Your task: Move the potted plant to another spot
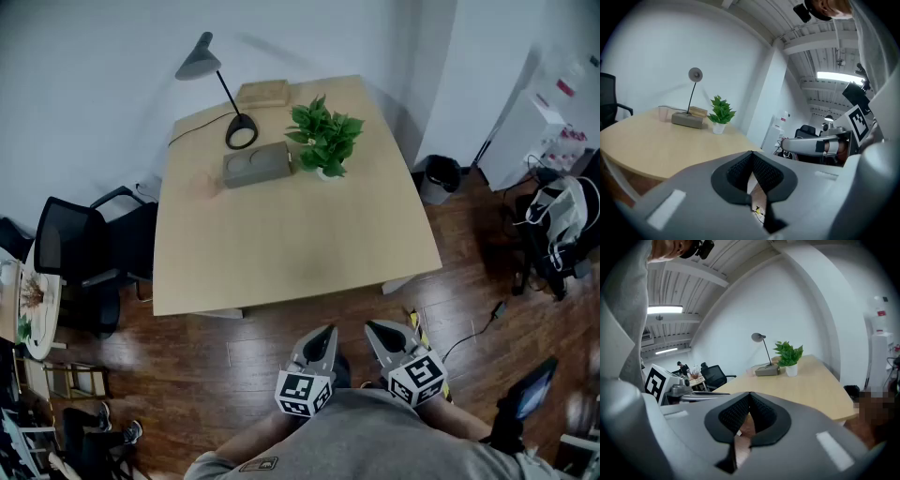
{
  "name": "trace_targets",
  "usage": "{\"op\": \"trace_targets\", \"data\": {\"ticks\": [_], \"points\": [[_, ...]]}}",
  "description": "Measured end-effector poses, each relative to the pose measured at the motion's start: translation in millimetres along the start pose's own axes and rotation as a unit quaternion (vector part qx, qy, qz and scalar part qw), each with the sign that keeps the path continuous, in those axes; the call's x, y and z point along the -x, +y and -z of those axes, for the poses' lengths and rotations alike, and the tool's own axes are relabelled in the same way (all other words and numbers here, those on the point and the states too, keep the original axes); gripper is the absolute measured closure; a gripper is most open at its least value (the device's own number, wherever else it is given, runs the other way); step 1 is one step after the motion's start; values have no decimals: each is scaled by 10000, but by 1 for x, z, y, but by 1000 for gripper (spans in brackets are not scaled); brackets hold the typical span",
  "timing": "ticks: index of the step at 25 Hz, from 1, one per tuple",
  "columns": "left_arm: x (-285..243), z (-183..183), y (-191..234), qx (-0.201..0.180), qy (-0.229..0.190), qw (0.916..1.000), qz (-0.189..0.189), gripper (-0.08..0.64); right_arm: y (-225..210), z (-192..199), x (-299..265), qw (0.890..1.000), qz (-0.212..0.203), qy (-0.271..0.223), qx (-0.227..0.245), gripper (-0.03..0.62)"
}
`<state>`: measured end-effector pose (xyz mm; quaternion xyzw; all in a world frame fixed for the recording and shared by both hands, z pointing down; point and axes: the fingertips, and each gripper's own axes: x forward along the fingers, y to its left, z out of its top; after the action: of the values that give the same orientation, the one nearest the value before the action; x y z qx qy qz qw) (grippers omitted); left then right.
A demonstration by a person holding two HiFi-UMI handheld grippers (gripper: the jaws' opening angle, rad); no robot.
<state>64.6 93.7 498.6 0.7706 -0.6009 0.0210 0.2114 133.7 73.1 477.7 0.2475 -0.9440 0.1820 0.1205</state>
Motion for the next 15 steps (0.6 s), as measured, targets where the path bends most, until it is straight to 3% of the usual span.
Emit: {"op": "trace_targets", "data": {"ticks": [7, 15], "points": [[-36, -49, 70, -173, 20, 9995, 253, 566, -13, -42, -76, 9998, 168, -68, -2, 588], [-75, -71, 108, -100, 142, 9991, 384, 566, -35, -61, -125, 9996, 267, 25, -83, 588]]}}
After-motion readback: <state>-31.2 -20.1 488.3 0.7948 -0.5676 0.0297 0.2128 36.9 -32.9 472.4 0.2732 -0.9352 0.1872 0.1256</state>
